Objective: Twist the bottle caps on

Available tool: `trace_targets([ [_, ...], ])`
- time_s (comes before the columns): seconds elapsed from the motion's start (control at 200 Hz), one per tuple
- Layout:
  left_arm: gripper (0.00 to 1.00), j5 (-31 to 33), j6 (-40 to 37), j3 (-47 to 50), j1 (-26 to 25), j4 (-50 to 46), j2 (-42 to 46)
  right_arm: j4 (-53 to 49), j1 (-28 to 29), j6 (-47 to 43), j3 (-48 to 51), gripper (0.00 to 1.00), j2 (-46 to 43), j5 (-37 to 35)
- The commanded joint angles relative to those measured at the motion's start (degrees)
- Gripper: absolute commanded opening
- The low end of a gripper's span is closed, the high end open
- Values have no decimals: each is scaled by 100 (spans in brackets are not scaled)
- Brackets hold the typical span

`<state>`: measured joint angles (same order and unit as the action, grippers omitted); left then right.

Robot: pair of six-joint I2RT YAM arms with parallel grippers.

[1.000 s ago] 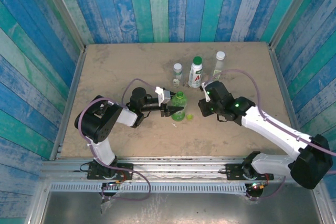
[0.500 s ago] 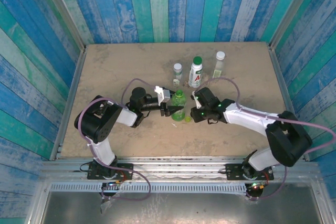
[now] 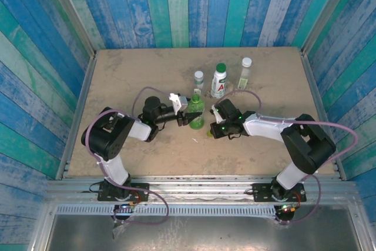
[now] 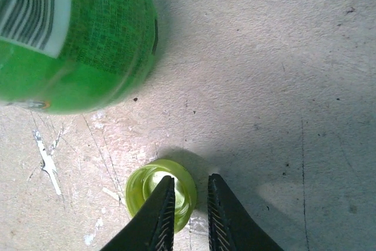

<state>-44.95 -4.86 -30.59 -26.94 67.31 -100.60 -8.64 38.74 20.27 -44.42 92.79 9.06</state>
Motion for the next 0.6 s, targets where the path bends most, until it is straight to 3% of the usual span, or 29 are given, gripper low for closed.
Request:
trace_targets([
  [0.0, 64, 314, -204, 0, 63, -655, 95, 21, -40, -4, 74, 10, 75, 47],
  [0.15, 70, 329, -137, 47, 64, -525, 69, -8, -52, -21, 89, 2, 28, 30],
  [0.411, 87, 453, 125, 265, 64, -109, 297, 123, -155, -59, 327, 0, -472, -141],
  [0.596, 100, 618, 385, 616, 59, 442, 653, 375, -404, -43, 603, 0, -1116, 236],
])
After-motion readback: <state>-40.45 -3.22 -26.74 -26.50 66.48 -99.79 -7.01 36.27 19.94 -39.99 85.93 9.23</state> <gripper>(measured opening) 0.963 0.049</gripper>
